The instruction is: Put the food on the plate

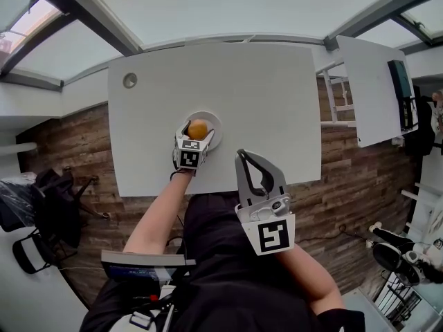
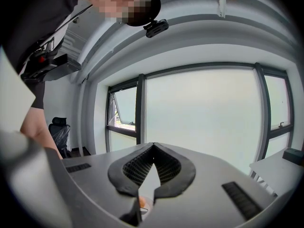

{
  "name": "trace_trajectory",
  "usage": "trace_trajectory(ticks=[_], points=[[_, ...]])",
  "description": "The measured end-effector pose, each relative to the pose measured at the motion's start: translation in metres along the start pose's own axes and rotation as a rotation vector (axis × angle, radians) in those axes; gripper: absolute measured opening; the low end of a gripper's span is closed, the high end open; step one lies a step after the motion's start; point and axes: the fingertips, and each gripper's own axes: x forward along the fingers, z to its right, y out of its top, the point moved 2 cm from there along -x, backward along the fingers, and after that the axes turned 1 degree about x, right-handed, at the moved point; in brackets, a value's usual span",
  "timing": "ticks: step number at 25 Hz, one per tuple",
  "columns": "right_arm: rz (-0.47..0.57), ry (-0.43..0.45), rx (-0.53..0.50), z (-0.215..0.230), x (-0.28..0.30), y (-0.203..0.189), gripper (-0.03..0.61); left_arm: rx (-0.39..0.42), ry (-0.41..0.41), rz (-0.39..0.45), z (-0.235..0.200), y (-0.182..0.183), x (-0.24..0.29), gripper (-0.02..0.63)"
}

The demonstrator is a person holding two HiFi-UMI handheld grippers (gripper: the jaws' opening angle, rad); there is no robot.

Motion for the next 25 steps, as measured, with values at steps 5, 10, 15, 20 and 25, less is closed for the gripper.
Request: trace_trajectory(ticks=[5, 10, 15, 20, 25], points=[[-0.003, -0.004, -0.003, 0.005, -0.005, -0.002, -0.003, 0.031, 0.008, -0.014, 0.002, -0.008, 0.004, 0.376], [0.0, -0.011, 0.003, 0.009, -0.011, -0.005, -0.003, 0.016, 0.017, -0.053, 0.006, -0.015, 0.002, 0.376], [0.003, -0.008, 0.005, 0.009, -0.016, -0.005, -0.003, 0.033, 0.022, -0.025, 0.007, -0.007, -0.001, 0.376], [-0.002, -0.005, 0.016, 0.012, -0.022, -0.007, -0.003, 0.021, 0.01, 0.024, 0.01, 0.006, -0.006, 0.376], [0.004, -0.017, 0.016, 0.011, -0.029, -0.004, -0.003, 0.016, 0.037, 0.032, 0.006, 0.008, -0.017, 0.376]])
